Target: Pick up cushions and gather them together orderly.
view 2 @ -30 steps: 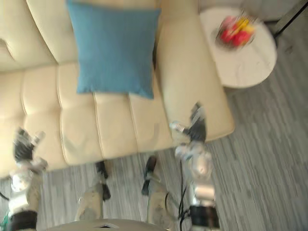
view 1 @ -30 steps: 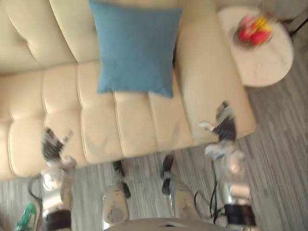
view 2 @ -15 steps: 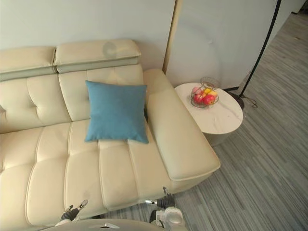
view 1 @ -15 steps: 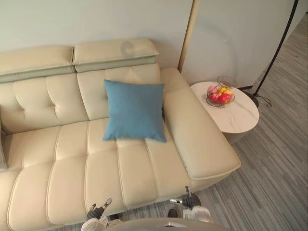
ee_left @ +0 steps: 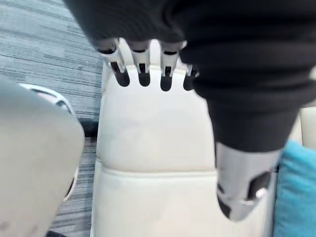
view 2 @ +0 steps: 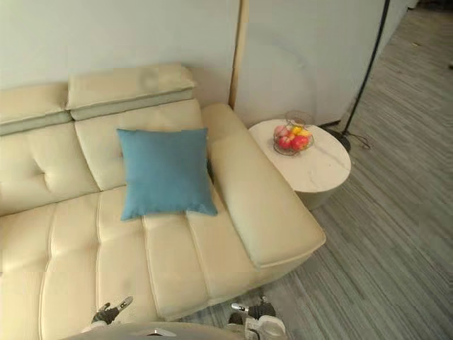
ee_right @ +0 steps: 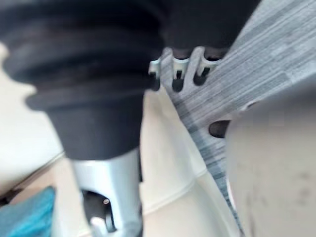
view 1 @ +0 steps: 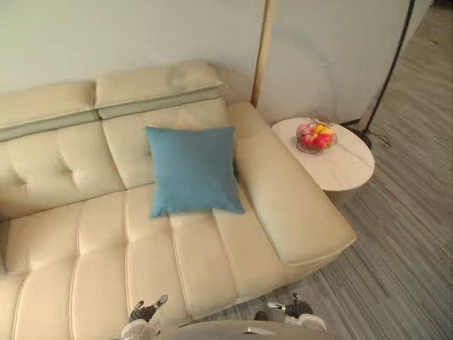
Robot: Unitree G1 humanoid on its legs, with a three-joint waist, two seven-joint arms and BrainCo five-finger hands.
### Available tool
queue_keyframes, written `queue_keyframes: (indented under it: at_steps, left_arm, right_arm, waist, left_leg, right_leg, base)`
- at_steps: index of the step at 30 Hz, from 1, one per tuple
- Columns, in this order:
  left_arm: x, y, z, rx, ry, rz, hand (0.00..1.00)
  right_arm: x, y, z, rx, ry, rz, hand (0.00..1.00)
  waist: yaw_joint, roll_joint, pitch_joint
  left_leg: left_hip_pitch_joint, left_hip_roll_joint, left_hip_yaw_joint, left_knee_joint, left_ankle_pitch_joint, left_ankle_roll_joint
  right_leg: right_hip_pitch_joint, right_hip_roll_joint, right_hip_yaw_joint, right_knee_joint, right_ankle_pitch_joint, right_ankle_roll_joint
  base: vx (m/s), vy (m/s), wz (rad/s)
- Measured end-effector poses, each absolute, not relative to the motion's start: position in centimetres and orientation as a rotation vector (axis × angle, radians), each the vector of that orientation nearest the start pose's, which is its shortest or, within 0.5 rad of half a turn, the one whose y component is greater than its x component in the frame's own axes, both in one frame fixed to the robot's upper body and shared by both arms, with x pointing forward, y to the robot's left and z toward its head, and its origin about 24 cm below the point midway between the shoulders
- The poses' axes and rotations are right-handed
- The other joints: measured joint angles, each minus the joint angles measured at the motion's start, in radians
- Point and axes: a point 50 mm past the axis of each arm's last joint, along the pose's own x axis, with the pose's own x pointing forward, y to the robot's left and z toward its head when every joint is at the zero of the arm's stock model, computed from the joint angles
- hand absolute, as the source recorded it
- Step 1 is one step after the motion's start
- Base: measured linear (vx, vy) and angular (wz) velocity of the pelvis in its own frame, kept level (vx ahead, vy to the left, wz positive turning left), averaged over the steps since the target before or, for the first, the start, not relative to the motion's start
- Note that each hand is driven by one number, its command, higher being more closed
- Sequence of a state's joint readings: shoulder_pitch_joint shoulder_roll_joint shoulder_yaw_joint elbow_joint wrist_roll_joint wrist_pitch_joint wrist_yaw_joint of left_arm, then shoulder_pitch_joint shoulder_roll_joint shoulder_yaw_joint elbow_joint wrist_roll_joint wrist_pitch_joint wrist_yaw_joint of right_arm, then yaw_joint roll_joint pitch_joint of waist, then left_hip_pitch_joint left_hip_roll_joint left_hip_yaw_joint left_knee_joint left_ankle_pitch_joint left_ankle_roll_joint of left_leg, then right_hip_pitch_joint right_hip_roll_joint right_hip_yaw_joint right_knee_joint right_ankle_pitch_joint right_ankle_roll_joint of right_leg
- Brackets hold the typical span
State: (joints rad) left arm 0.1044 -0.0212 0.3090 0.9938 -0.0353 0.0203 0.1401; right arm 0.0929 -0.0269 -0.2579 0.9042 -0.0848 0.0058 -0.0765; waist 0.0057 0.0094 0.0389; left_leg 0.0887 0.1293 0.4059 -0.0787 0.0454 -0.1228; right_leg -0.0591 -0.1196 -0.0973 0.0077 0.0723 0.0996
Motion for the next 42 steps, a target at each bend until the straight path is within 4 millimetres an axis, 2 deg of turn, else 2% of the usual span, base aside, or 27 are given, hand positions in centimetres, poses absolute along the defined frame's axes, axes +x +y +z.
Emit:
queue_keyframes:
  at_steps: [1, 3, 4, 5, 6, 7, 9, 10, 12, 13, 15, 16, 18, 20, 21, 22, 24, 25, 26, 28, 29, 31, 32, 35, 37, 39, 42]
  left_arm:
    - [8.7, 19.1, -16.2, -0.130, 1.114, 0.451, 0.00]
    - [9.9, 19.8, -15.8, -0.107, 1.081, 0.447, 0.00]
    - [10.9, 20.3, -15.5, -0.095, 1.055, 0.448, 0.00]
    - [11.6, 20.5, -15.3, -0.090, 1.036, 0.447, 0.00]
    - [11.5, 20.7, -15.2, -0.088, 1.028, 0.456, 0.00]
    - [12.4, 21.0, -14.7, -0.080, 0.991, 0.455, 0.00]
    - [12.8, 21.3, -14.4, -0.056, 0.970, 0.443, 0.00]
    - [12.8, 21.7, -14.3, -0.045, 0.965, 0.448, 0.00]
    - [12.6, 22.3, -14.2, -0.027, 0.967, 0.456, 0.00]
    - [11.9, 22.5, -14.5, -0.022, 0.988, 0.466, 0.00]
    - [10.7, 21.8, -15.0, -0.044, 1.028, 0.482, 0.00]
    - [10.3, 21.4, -15.2, -0.060, 1.045, 0.482, 0.00]
    - [10.6, 20.6, -15.3, -0.095, 1.045, 0.482, 0.00]
    - [10.2, 20.4, -15.5, -0.095, 1.053, 0.480, 0.00]
    - [10.2, 20.5, -15.4, -0.093, 1.052, 0.479, 0.00]
    - [10.3, 20.5, -15.4, -0.095, 1.052, 0.485, 0.00]
    - [10.3, 20.3, -15.5, -0.102, 1.050, 0.489, 0.00]
    - [10.3, 20.2, -15.4, -0.104, 1.048, 0.488, 0.00]
    - [10.3, 19.8, -15.5, -0.121, 1.049, 0.492, 0.00]
    - [10.0, 19.5, -15.6, -0.144, 1.061, 0.505, 0.00]
    - [10.0, 19.5, -15.6, -0.158, 1.059, 0.514, 0.00]
    - [9.2, 21.0, -15.6, -0.108, 1.079, 0.529, 0.00]
    - [9.1, 21.1, -15.7, -0.104, 1.087, 0.528, 0.00]
    - [8.7, 20.7, -15.9, -0.094, 1.114, 0.511, 0.00]
    - [8.3, 20.6, -16.1, -0.091, 1.139, 0.506, 0.00]
    - [7.9, 20.5, -16.3, -0.092, 1.154, 0.505, 0.00]
    - [8.0, 20.3, -16.5, -0.098, 1.173, 0.466, 0.00]
  right_arm:
    - [11.5, -20.4, -14.8, -0.021, 0.997, -0.307, 0.00]
    - [12.4, -19.5, -14.7, -0.005, 0.979, -0.294, 0.00]
    - [12.7, -19.1, -14.6, -0.007, 0.971, -0.282, 0.00]
    - [13.1, -18.9, -14.4, -0.021, 0.956, -0.267, 0.00]
    - [13.9, -19.1, -14.1, -0.038, 0.930, -0.263, 0.00]
    - [14.2, -19.2, -14.0, -0.032, 0.927, -0.276, 0.00]
    - [13.2, -19.5, -14.3, -0.013, 0.949, -0.313, 0.00]
    - [12.3, -19.6, -14.7, -0.002, 0.978, -0.330, 0.00]
    - [11.9, -19.3, -15.0, 0.006, 1.006, -0.327, 0.00]
    - [12.1, -19.4, -15.0, 0.004, 1.005, -0.327, 0.00]
    - [13.4, -19.4, -14.7, 0.000, 0.979, -0.318, 0.00]
    - [14.0, -19.4, -14.5, -0.002, 0.967, -0.316, 0.00]
    - [14.2, -19.4, -14.4, -0.003, 0.961, -0.316, 0.00]
    - [13.9, -19.6, -14.5, -0.005, 0.966, -0.324, 0.00]
    - [13.9, -19.5, -14.5, -0.002, 0.966, -0.324, 0.00]
    - [13.8, -20.0, -14.5, 0.004, 0.964, -0.348, 0.00]
    - [13.1, -20.4, -14.6, 0.010, 0.976, -0.371, 0.00]
    - [12.8, -20.4, -14.7, 0.010, 0.985, -0.373, 0.00]
    - [12.1, -20.4, -14.9, 0.023, 1.002, -0.386, 0.00]
    - [12.0, -20.8, -14.9, 0.045, 1.000, -0.414, 0.00]
    - [11.6, -20.7, -15.1, 0.060, 1.021, -0.426, 0.00]
    - [10.3, -19.4, -15.7, 0.127, 1.066, -0.439, 0.00]
    - [10.1, -19.3, -15.8, 0.137, 1.071, -0.446, 0.00]
    - [9.8, -19.9, -15.8, 0.157, 1.077, -0.482, 0.00]
    - [9.5, -20.4, -15.8, 0.158, 1.086, -0.501, 0.00]
    - [9.4, -20.7, -15.9, 0.157, 1.096, -0.511, 0.00]
    - [10.2, -20.7, -16.1, 0.148, 1.127, -0.482, 0.00]
  waist:
    - [0.000, -0.005, 0.004]
    - [0.000, -0.034, 0.039]
    - [-0.001, -0.058, 0.054]
    - [0.001, -0.070, 0.057]
    - [0.013, -0.042, 0.067]
    - [-0.009, -0.036, 0.079]
    - [-0.007, -0.034, 0.081]
    - [-0.007, -0.042, 0.076]
    - [-0.002, -0.060, 0.064]
    - [0.017, -0.060, 0.053]
    - [0.034, -0.041, 0.054]
    - [0.037, -0.031, 0.063]
    - [0.029, 0.012, 0.100]
    - [0.027, 0.018, 0.101]
    - [0.029, 0.003, 0.103]
    - [0.029, 0.001, 0.104]
    - [0.019, -0.013, 0.104]
    - [0.019, -0.014, 0.104]
    - [0.020, -0.013, 0.103]
    - [0.019, 0.003, 0.095]
    - [0.023, -0.006, 0.092]
    - [0.018, -0.069, 0.046]
    - [0.015, -0.076, 0.040]
    - [-0.001, -0.061, 0.033]
    - [-0.005, -0.048, 0.024]
    - [-0.003, -0.025, 0.017]
    - [-0.002, -0.021, 0.019]
  left_leg:
    - [0.000, -0.002, 0.017, 0.000, -0.002, 0.001]
    - [-0.013, -0.009, 0.064, 0.030, -0.028, 0.008]
    - [-0.048, -0.016, 0.055, 0.086, -0.060, 0.043]
    - [-0.080, -0.028, 0.026, 0.122, -0.082, 0.080]
    - [-0.119, 0.003, 0.011, 0.138, -0.095, 0.082]
    - [-0.132, 0.025, 0.002, 0.162, -0.084, 0.077]
    - [-0.119, 0.025, -0.027, 0.168, -0.073, 0.081]
    - [-0.125, 0.021, -0.061, 0.177, -0.061, 0.079]
    - [-0.163, 0.013, -0.106, 0.204, -0.048, 0.070]
    - [-0.192, 0.019, -0.110, 0.204, -0.022, 0.066]
    - [-0.254, 0.033, -0.113, 0.198, 0.021, 0.065]
    - [-0.270, 0.040, -0.117, 0.199, 0.028, 0.057]
    - [-0.289, 0.060, -0.160, 0.193, 0.074, 0.043]
    - [-0.242, 0.059, -0.160, 0.106, 0.164, 0.023]
    - [-0.234, 0.055, -0.159, 0.100, 0.162, 0.023]
    - [-0.218, 0.048, -0.151, 0.159, 0.091, 0.047]
    - [-0.199, 0.025, -0.151, 0.325, -0.056, 0.061]
    - [-0.192, 0.025, -0.151, 0.357, -0.087, 0.059]
    - [-0.171, 0.029, -0.152, 0.416, -0.157, 0.056]
    - [-0.134, 0.044, -0.160, 0.420, -0.251, 0.036]
    - [-0.126, 0.027, -0.141, 0.390, -0.255, 0.040]
    - [-0.089, -0.040, -0.105, 0.243, -0.197, 0.060]
    - [-0.079, -0.055, -0.103, 0.207, -0.179, 0.068]
    - [-0.051, -0.105, -0.106, 0.100, -0.118, 0.091]
    - [-0.022, -0.118, -0.108, 0.052, -0.077, 0.105]
    - [0.003, -0.122, -0.109, 0.028, -0.068, 0.105]
    - [0.049, -0.122, -0.121, -0.006, -0.044, 0.101]
  right_leg:
    - [-0.013, 0.000, 0.013, 0.004, 0.004, -0.001]
    - [-0.045, -0.003, 0.057, 0.008, 0.032, -0.005]
    - [-0.073, -0.010, 0.061, 0.025, 0.051, -0.014]
    - [-0.097, -0.012, 0.073, 0.024, 0.076, -0.012]
    - [-0.116, 0.013, 0.074, 0.016, 0.114, -0.012]
    - [-0.169, -0.006, -0.019, 0.330, -0.084, -0.067]
    - [-0.157, -0.037, -0.052, 0.581, -0.170, -0.069]
    - [-0.104, -0.054, -0.049, 0.666, -0.194, -0.041]
    - [-0.022, -0.048, -0.038, 0.571, -0.219, 0.004]
    - [0.015, -0.021, -0.038, 0.456, -0.239, 0.014]
    - [0.064, 0.015, -0.057, 0.252, -0.249, -0.003]
    - [0.072, 0.023, -0.061, 0.209, -0.252, -0.008]
    - [0.102, 0.051, -0.106, 0.165, -0.249, -0.013]
    - [0.105, 0.052, -0.136, 0.182, -0.247, -0.036]
    - [0.097, 0.042, -0.142, 0.185, -0.251, -0.045]
    - [0.089, 0.021, -0.155, 0.198, -0.245, -0.048]
    - [0.079, -0.022, -0.152, 0.202, -0.224, -0.037]
    - [0.077, -0.028, -0.147, 0.197, -0.221, -0.038]
    - [0.068, -0.037, -0.129, 0.179, -0.201, -0.031]
    - [0.048, -0.026, -0.103, 0.159, -0.171, -0.015]
    - [0.042, -0.028, -0.075, 0.143, -0.155, -0.012]
    - [0.041, -0.053, -0.069, 0.069, -0.107, -0.024]
    - [0.045, -0.052, -0.068, 0.054, -0.096, -0.023]
    - [0.063, -0.036, -0.061, 0.005, -0.064, -0.022]
    - [0.069, -0.035, -0.047, 0.005, -0.059, -0.022]
    - [0.082, -0.030, -0.047, 0.005, -0.059, -0.022]
    - [0.129, -0.021, -0.050, -0.024, -0.077, -0.010]
  base:
    - [-0.01, 0.052, -0.73]
    - [-0.05, 0.044, -0.68]
    - [-0.10, 0.039, -0.56]
    - [-0.16, 0.033, -0.75]
    - [-0.14, 0.042, -0.48]
    - [-0.09, 0.028, -0.18]
    - [0.01, -0.019, 0.53]
    - [-0.04, -0.101, 0.82]
    - [-0.09, -0.133, 0.61]
    - [-0.12, -0.140, 0.05]
    - [-0.18, -0.176, -0.12]
    - [-0.26, -0.185, 0.09]
    - [-0.34, -0.150, 0.41]
    - [-0.28, -0.086, 0.27]
    - [-0.21, -0.039, -0.02]
    - [-0.16, -0.015, -0.04]
    - [-0.11, 0.044, 0.02]
    - [-0.17, 0.158, -0.03]
    - [-0.19, 0.236, -0.20]
    - [-0.14, 0.202, -0.38]
    - [-0.14, 0.170, -0.52]
    - [-0.14, 0.225, -0.44]
    - [-0.06, 0.155, -0.13]
    - [0.00, 0.112, 0.05]
    - [0.09, 0.056, 0.05]
    - [0.07, 0.013, 0.04]
    - [0.01, 0.000, 0.00]
